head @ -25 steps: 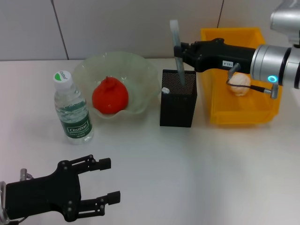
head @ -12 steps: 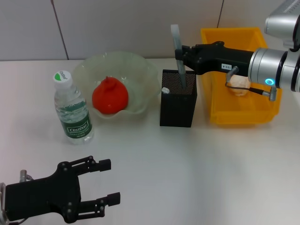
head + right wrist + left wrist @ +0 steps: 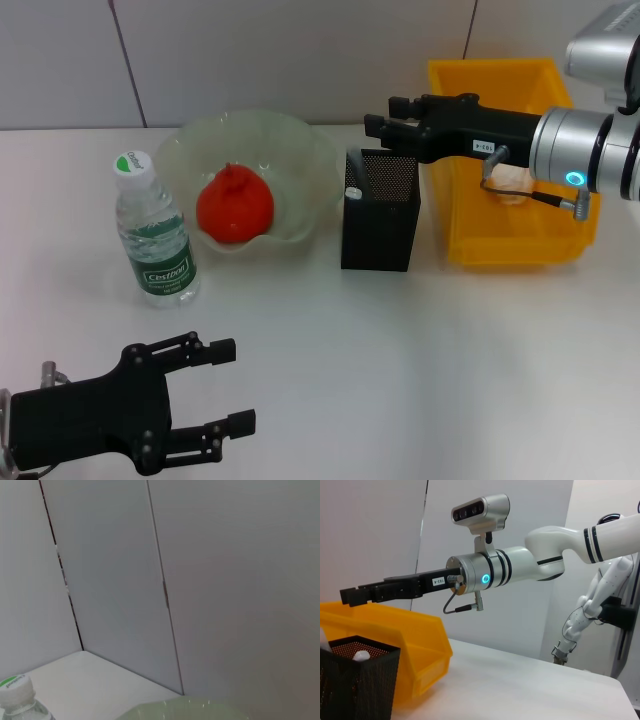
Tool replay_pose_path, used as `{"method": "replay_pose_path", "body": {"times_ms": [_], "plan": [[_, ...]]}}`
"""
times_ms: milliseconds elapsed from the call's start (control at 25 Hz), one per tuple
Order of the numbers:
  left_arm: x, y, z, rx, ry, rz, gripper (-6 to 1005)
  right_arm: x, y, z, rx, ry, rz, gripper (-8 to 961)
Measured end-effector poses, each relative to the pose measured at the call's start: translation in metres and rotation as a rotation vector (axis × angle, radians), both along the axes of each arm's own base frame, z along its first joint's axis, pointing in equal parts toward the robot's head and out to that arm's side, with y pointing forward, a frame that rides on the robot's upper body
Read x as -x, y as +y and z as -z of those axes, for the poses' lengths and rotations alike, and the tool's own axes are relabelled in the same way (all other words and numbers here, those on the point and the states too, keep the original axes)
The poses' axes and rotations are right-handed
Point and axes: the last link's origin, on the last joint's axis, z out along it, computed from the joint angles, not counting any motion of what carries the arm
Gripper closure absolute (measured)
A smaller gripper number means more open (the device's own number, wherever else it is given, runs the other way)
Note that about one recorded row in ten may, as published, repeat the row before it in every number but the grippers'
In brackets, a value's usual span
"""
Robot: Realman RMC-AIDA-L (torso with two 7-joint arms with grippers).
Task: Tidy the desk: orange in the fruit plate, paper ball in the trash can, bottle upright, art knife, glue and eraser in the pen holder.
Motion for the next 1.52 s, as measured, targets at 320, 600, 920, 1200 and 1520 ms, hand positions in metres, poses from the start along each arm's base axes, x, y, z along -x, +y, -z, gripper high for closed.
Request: {"method": "replay_pose_path", "body": {"times_ms": [320, 600, 920, 1200, 1520], "plan": [[0.0, 0.0, 0.0, -0.008, -0.004, -0.004, 214, -0.001, -0.009, -0.03, -0.115, 0.289, 0.011, 456], [-0.002, 0.003, -0.003, -0.01, -0.014, -0.003, 214, -0.006, -0.053, -0.048, -0.037, 0.521, -0.103, 270], [-0.01, 0.008, 0.001, 0.059, -0.035, -0.031, 214, -0.03, -0.113, -0.032, 0.236, 0.41, -0.222, 174], [-0.012, 0.01, 0.011, 0.143, 0.018, -0.06, 214, -0.06, -0.139, -0.015, 0.441, 0.138, -0.265, 166], [-0.008, 0.012, 0.021, 0.164, 0.085, -0.061, 214, -0.072, -0.146, -0.001, 0.455, 0.036, -0.281, 166]]}}
